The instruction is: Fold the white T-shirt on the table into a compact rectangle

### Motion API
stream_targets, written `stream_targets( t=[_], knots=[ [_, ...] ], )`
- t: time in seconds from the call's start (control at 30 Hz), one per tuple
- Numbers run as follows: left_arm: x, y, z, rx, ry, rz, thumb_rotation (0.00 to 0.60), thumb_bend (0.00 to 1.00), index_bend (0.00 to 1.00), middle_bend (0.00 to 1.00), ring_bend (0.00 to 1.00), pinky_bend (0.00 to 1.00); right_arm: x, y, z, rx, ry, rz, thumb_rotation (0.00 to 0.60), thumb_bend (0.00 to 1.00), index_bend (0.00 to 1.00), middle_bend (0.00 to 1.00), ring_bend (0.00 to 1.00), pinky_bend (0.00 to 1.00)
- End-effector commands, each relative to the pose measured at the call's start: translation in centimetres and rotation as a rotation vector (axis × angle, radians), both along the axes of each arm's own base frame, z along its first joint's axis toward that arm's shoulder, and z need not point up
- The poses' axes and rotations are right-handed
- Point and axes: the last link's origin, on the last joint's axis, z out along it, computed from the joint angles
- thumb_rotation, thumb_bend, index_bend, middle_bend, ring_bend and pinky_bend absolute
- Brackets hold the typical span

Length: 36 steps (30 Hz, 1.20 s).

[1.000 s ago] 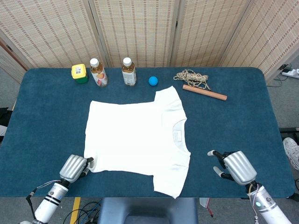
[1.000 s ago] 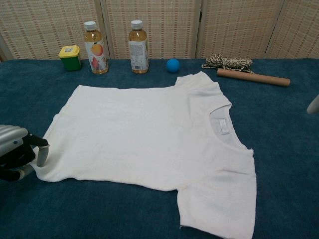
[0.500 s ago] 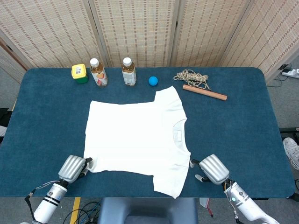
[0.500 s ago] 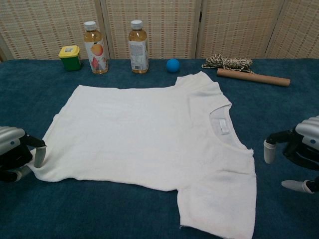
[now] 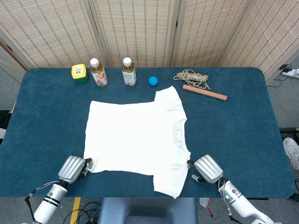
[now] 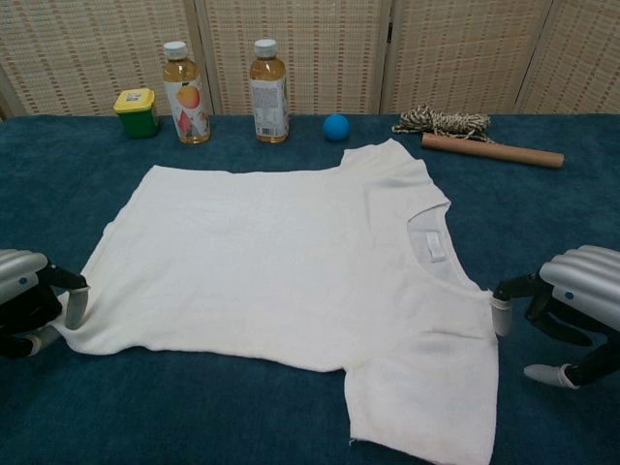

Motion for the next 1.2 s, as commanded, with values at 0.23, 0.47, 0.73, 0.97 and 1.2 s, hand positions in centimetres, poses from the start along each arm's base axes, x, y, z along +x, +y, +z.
stream_targets(
  t=[0.23,0.47,0.73,0.97,1.2],
  knots=[
    [-0.2,0.0,0.1,0.004,0.003,0.006,0.600,0.57,0.62,0.96,0.91,1.00,0.2,-0.8,-1.3,0.003,0.002,0.010,0.600,0.21,0.47,0.89,0.88,0.94],
    [-0.5,-0.1,0.2,0.009,0.002,0.016,0.600,0.57,0.62,0.96,0.91,1.00,0.4,-1.2,-2.0,0.010,0.012,0.016,0.600,0.21,0.47,0.89,0.88,0.94],
    [-0.6,0.0,0.2,0.014,0.001,0.021,0.600,0.57,0.62,0.96,0.91,1.00,1.0,-1.8,-2.8,0.013,0.009,0.017,0.600,0.25,0.47,0.89,0.88,0.94],
    [-0.6,0.0,0.1,0.012,0.002,0.022,0.600,0.57,0.62,0.96,0.91,1.00,1.6,-2.4,-3.3,0.008,-0.008,0.020,0.600,0.32,0.47,0.89,0.89,0.94],
    [-0.7,0.0,0.1,0.010,0.002,0.025,0.600,0.57,0.62,0.96,0.91,1.00,1.6,-2.2,-3.6,0.022,-0.009,0.019,0.600,0.42,0.50,0.90,0.90,0.94]
  ],
)
